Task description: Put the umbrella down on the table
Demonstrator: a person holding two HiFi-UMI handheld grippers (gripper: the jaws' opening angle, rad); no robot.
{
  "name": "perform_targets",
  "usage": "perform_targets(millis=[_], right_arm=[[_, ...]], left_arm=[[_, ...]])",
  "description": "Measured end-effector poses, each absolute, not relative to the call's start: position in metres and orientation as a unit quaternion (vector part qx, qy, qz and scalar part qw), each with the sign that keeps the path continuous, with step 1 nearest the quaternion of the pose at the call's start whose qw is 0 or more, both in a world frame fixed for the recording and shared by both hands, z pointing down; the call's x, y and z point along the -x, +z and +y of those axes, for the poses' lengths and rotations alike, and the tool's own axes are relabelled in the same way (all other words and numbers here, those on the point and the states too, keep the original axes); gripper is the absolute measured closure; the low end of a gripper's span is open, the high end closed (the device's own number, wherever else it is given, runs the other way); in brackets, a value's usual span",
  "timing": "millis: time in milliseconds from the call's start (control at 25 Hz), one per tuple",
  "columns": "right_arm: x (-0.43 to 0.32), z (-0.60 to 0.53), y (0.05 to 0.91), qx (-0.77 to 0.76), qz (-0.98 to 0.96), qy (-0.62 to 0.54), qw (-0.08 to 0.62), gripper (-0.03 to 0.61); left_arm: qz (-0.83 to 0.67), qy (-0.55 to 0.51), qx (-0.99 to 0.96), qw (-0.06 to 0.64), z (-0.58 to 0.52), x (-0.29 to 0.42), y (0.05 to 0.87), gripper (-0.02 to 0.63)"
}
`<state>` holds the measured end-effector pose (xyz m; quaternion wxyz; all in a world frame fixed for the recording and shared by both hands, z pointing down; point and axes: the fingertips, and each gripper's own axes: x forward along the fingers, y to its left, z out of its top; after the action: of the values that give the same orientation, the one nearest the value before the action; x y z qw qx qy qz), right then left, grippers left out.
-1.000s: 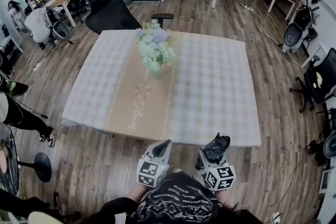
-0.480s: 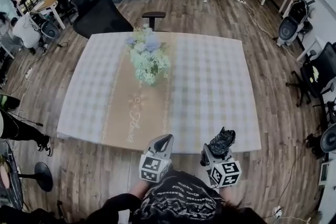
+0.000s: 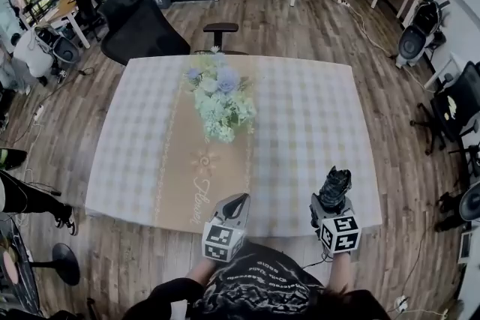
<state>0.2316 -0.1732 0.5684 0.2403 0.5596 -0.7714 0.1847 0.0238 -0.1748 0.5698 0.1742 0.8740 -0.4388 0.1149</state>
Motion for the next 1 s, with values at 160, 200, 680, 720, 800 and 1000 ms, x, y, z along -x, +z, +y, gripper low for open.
perform_targets(millis=[160,200,680,720,800,1000], right_arm=[[-0.225,-0.200,0.568,-0.560,-0.763,0.179,0.270,0.391],[-0.220,-0.204,0.568,-0.559,-0.761,0.178,0.278,0.391],[-0.234,-0.263,0.586,-0.538,-0.743,0.189,0.351,0.390],[-0.237,-0.268,0.589,-0.534,-0.741,0.192,0.359,0.390],[-0.244,-0.277,0.597,-0.525,-0.739,0.198,0.373,0.390],[-0.264,-0.301,0.616,-0.505,-0.732,0.210,0.406,0.390]], left_arm=[[-0.438,0.116,-0.875,0.171,-0.188,0.000,0.569,0.595],[-0.436,0.115,-0.876,0.170,-0.189,0.009,0.568,0.594],[-0.426,0.127,-0.879,0.175,-0.197,0.035,0.573,0.594],[-0.427,0.128,-0.878,0.176,-0.198,0.034,0.574,0.594],[-0.432,0.130,-0.874,0.178,-0.199,0.031,0.576,0.594],[-0.445,0.132,-0.868,0.177,-0.209,0.026,0.575,0.594]])
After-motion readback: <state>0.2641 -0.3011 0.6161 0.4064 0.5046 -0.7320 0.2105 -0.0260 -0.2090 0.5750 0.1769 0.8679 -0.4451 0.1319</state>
